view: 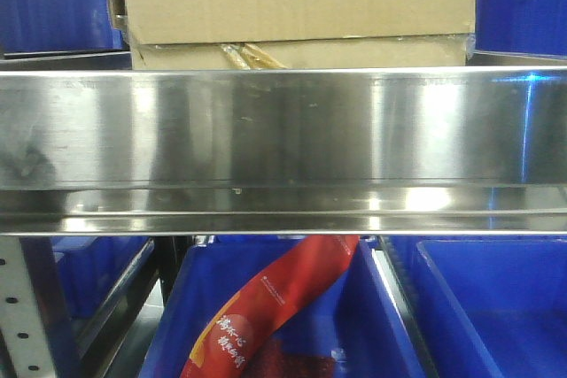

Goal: Stack two boxes on right shelf middle

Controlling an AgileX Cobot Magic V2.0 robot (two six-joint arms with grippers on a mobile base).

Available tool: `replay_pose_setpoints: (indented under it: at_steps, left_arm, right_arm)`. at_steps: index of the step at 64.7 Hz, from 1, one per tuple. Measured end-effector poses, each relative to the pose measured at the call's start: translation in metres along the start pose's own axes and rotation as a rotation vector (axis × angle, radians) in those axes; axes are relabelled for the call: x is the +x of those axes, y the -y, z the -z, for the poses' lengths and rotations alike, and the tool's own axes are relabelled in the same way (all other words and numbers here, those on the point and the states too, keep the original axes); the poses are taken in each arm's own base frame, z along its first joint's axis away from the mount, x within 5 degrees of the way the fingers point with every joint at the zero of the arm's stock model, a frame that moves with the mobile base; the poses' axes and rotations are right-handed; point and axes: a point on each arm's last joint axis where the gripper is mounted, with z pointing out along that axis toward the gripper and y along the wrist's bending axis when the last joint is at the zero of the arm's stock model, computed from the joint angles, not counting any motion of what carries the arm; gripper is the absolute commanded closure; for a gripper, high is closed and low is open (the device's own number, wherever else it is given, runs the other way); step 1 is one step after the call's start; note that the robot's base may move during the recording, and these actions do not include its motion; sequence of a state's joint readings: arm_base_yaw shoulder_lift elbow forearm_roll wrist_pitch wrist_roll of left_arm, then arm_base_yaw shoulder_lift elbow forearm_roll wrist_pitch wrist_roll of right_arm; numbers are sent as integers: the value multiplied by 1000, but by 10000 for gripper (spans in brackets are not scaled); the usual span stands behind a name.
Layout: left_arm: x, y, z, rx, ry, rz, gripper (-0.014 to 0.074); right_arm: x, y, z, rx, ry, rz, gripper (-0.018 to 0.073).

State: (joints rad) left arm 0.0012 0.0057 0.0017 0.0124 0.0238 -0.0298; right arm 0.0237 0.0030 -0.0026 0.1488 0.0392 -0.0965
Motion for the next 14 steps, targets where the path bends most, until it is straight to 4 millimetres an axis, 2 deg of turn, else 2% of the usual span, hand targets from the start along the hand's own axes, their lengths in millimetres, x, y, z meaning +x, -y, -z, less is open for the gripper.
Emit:
replay_pose_setpoints:
  at_steps: [14]
  left_arm:
    - [0,0,0,0,0,0,707]
  right_arm:
    - [0,0,0,0,0,0,713]
